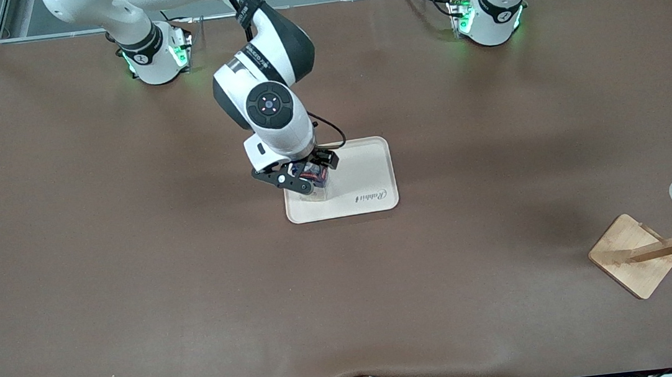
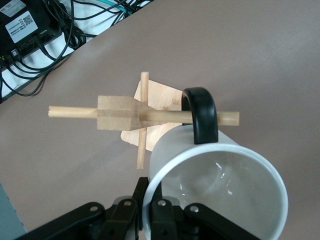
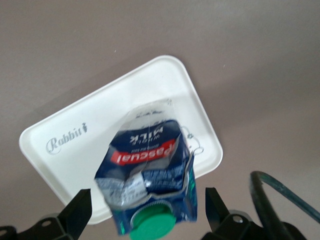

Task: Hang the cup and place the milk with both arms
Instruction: 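Lift the milk carton with the right gripper and carry it off the tray, then lower the milk carton onto the table with the right gripper while the left gripper withdraws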

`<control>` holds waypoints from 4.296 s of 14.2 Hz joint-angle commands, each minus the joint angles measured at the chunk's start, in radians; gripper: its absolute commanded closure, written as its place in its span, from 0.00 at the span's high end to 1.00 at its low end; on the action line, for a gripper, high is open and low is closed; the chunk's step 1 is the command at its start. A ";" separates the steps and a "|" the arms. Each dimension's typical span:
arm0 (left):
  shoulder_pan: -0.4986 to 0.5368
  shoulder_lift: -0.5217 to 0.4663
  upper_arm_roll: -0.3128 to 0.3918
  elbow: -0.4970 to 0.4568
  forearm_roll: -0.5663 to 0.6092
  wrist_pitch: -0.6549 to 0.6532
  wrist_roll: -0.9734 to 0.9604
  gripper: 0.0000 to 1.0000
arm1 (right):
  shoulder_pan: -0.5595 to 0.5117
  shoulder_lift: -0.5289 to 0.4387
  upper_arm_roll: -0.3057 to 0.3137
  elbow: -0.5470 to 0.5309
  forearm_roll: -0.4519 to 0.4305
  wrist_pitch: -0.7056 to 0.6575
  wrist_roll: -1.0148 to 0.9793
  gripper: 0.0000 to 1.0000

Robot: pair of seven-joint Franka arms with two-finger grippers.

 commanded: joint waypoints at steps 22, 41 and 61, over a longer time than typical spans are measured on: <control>-0.005 -0.251 -0.154 0.008 -0.005 -0.355 -0.669 1.00 | -0.647 -0.107 -0.019 0.047 -0.148 -0.477 -0.756 0.00; -0.473 -0.449 0.272 -0.076 -0.172 -0.518 -0.736 1.00 | -0.849 -0.176 -0.014 -0.315 -0.231 -0.078 -1.080 0.00; -0.692 -0.369 0.383 -0.096 -0.171 -0.396 -0.739 1.00 | -0.844 -0.173 -0.014 -0.268 -0.231 -0.137 -1.077 1.00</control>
